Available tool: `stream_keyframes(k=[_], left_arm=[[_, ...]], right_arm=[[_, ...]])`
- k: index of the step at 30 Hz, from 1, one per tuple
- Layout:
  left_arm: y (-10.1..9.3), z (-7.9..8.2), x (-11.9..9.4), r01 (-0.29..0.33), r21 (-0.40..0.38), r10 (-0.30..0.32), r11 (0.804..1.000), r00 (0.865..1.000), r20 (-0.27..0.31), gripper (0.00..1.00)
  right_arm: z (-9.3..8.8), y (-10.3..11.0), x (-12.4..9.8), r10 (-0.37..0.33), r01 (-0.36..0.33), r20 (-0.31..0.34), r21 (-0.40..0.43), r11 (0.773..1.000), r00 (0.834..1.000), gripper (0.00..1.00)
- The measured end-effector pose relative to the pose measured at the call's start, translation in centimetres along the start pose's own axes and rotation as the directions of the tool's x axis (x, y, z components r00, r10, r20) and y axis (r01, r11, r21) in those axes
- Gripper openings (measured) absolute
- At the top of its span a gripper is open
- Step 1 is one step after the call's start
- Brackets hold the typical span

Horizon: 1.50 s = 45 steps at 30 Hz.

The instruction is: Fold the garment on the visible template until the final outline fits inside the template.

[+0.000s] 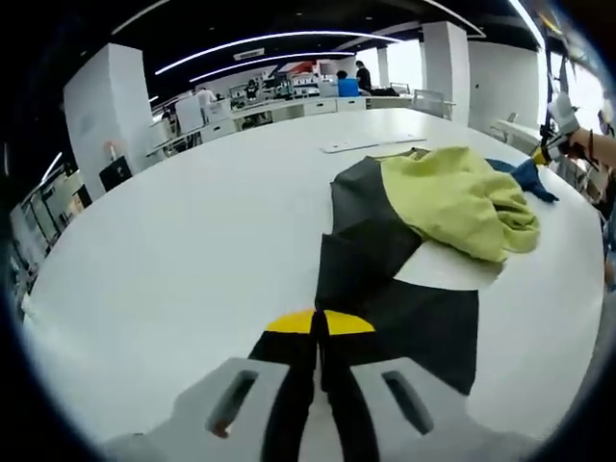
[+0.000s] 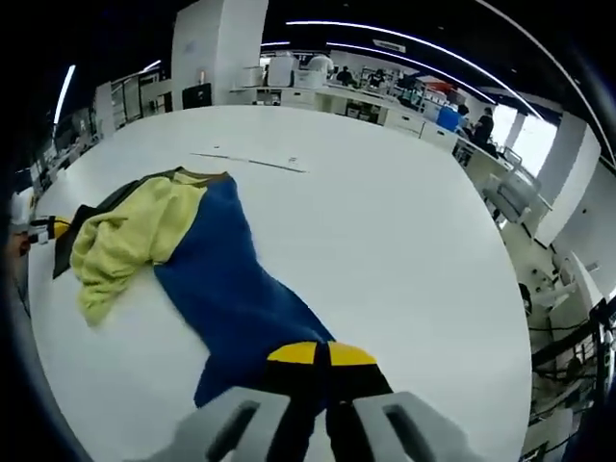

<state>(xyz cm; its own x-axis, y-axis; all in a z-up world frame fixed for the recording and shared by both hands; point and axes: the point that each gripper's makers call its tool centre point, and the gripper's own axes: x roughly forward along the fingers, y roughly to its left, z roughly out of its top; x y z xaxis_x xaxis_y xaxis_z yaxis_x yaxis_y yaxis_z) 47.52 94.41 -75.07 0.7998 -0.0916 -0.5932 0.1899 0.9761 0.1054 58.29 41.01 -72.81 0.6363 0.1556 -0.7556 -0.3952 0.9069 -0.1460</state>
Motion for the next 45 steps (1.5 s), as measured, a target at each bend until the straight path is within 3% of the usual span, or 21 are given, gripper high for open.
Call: stream_keyframes(k=[15,17,18,21,23,25,28,36,40,45], left_arm=[[0.8,-0.2,0.2,-0.019,-0.002,0.019,1.0,1.0,-0.015,0.0],[0.9,-0.2,0.1,-0.022,0.003,0.022,1.0,1.0,-0.016,0.0],[1.1,-0.2,0.2,-0.027,0.012,0.027,1.0,1.0,-0.016,0.0],[1.5,0.1,0.0,-0.032,0.015,0.032,0.999,0.999,-0.009,0.0],[0.9,1.2,-0.1,-0.005,-0.033,0.007,0.999,0.999,0.048,0.02],[0.4,2.1,-0.4,0.015,-0.032,-0.013,0.999,0.996,0.085,0.18],[-0.8,3.2,-0.8,0.044,-0.02,-0.041,0.999,0.991,0.126,0.32],[-5.0,5.0,-1.6,0.136,0.026,-0.139,0.99,0.975,0.174,0.52],[-6.9,5.1,-1.8,0.172,0.038,-0.176,0.984,0.97,0.17,0.58],[-9.1,4.9,-1.9,0.2,0.072,-0.209,0.977,0.964,0.162,0.64]], right_arm=[[0.1,-2.3,0.7,-0.042,0.042,-0.019,0.006,0.999,0.999,0.0],[0.0,-2.6,0.8,-0.046,0.047,-0.021,0.025,0.999,0.999,0.0],[0.0,-2.9,0.7,-0.066,0.067,-0.016,0.088,0.994,0.998,0.0],[0.4,-2.9,0.5,-0.073,0.071,0.007,0.114,0.991,0.997,0.0],[0.7,-2.5,0.1,-0.06,0.056,0.026,0.125,0.991,0.998,0.06],[0.9,-2.3,-0.3,-0.064,0.058,0.04,0.137,0.989,0.997,0.2],[1.6,-0.9,-0.7,-0.02,0.005,0.082,0.177,0.984,0.996,0.42],[2.3,4.3,-1.9,0.137,-0.162,0.141,0.188,0.969,0.981,0.74],[2.3,7.7,-2.4,0.236,-0.263,0.155,0.182,0.947,0.959,0.8],[2.7,11.1,-3.0,0.304,-0.329,0.182,0.13,0.935,0.935,0.83]])
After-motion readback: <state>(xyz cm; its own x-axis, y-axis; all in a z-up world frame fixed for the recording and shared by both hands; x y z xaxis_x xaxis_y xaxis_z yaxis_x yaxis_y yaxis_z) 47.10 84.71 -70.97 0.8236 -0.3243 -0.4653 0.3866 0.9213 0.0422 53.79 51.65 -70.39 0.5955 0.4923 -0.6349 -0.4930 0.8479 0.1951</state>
